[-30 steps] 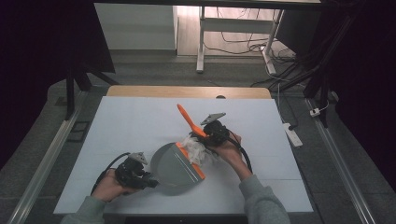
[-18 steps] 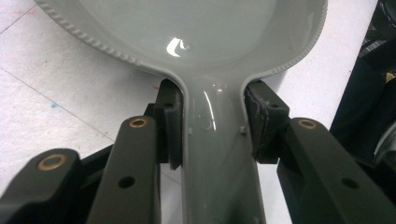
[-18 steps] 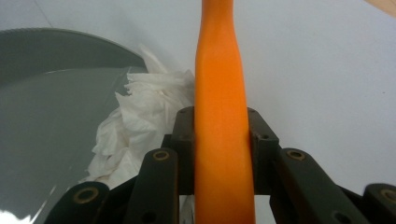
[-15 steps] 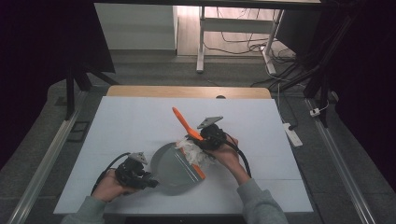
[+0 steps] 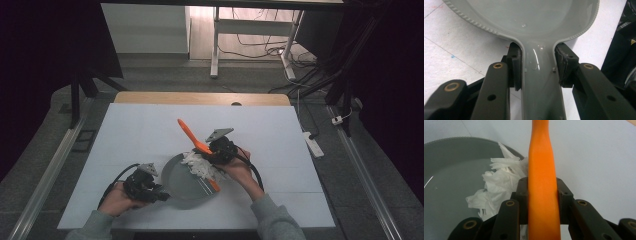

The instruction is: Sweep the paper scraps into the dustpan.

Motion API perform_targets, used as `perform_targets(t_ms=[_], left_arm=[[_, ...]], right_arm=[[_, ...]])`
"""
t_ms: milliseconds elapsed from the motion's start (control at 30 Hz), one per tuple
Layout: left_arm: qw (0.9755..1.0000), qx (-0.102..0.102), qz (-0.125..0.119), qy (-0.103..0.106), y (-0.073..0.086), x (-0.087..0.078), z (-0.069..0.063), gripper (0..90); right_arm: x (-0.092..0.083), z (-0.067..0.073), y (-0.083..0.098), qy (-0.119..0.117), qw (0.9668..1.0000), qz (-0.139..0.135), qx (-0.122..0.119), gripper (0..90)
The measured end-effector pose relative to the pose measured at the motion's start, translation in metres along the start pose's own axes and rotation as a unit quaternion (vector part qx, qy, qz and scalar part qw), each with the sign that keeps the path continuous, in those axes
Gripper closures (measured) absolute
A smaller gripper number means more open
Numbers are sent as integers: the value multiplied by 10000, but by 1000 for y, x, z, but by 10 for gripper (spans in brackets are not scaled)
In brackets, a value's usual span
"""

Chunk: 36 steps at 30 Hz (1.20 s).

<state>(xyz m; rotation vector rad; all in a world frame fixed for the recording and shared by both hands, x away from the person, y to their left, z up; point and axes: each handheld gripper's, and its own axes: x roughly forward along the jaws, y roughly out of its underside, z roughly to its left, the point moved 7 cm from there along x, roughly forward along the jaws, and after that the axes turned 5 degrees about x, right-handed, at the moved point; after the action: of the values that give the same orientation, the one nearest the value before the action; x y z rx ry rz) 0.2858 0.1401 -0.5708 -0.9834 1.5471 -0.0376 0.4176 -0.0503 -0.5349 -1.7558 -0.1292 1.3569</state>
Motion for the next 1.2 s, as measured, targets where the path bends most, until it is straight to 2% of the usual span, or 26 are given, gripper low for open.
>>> perform_targets(t_ms=[167, 300, 433, 500, 567, 633, 700, 933, 1200], left_arm=[[10000, -3, -2, -7, 0, 0, 0, 614], [10000, 3, 8, -4, 0, 1, 0, 614], [10000, 14, 17, -6, 0, 0, 0, 614], [10000, 6, 7, -7, 0, 1, 0, 614], [10000, 9, 7, -6, 0, 0, 0, 614], [10000, 9, 9, -5, 0, 0, 0, 614], [10000, 15, 13, -6, 0, 0, 0, 614], [10000, 19, 21, -4, 0, 0, 0, 614], [10000, 22, 24, -18, 0, 0, 0, 614]], right_arm=[[0, 7, -1, -98, 9999, -23, 10, 707], [1, 22, -3, -300, 9995, -38, -61, 707], [2, 35, -5, -379, 9991, -65, -183, 707], [0, 42, -7, -561, 9983, -171, -61, 707], [-3, 49, -10, -723, 9971, -221, -43, 707], [-6, 52, -12, -701, 9971, -261, -122, 707], [-11, 50, -14, -645, 9972, -353, -137, 708], [-31, 24, -19, -366, 9956, -815, 286, 707], [-41, 2, -18, -58, 9949, -905, 437, 707]])
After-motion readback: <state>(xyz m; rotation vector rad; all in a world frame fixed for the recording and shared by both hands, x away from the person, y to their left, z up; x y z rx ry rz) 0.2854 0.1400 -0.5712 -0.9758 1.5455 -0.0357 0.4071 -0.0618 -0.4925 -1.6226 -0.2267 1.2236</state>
